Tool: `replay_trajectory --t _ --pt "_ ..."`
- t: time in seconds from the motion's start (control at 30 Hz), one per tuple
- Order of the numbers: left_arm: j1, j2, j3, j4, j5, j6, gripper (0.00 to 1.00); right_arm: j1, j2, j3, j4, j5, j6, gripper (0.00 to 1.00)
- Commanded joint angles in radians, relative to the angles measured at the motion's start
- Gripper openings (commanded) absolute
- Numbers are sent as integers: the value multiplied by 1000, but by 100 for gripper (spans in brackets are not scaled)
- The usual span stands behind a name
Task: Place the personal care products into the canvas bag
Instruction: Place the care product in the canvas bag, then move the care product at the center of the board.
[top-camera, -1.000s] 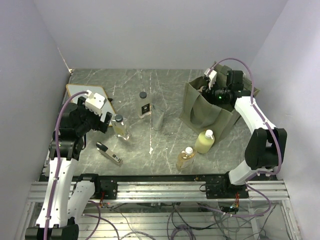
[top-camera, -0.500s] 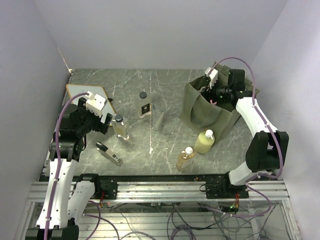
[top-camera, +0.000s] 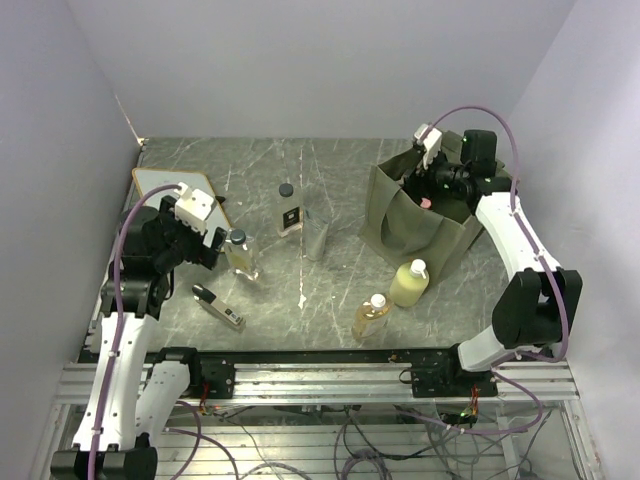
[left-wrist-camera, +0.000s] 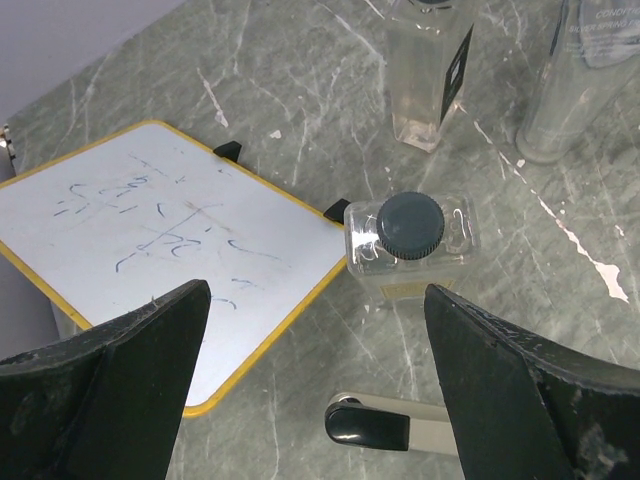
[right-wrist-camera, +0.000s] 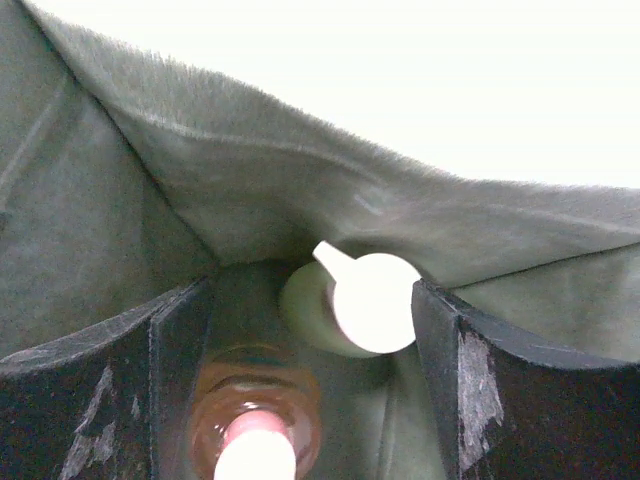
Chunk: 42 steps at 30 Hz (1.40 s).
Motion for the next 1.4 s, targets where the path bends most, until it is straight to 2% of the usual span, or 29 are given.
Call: replay_trajectory --t 0.0,0.2,0.37,0.57,0.9,1.03,1.27,1.37 --pt "8 29 42 -31 42 42 99 7 -45 80 -29 40 25 80" --pt "8 87 77 -127 71 155 99 11 -67 144 -62 102 78 82" --pt "8 160 111 -254 55 365 99 15 -89 214 -107 165 140 82" --pt "8 300 198 -394 51 571 100 51 -140 280 -195 244 133 82" --pt "8 548 319 -517 172 835 99 94 -233 304 -346 212 105 82" --pt "1 639 388 -547 237 864 99 103 -262 283 -385 214 92 82" --pt "-68 776 449 -590 270 872 99 110 -301 287 -426 210 101 82" --pt "-87 804 460 -603 293 878 92 116 -299 306 -451 189 115 82"
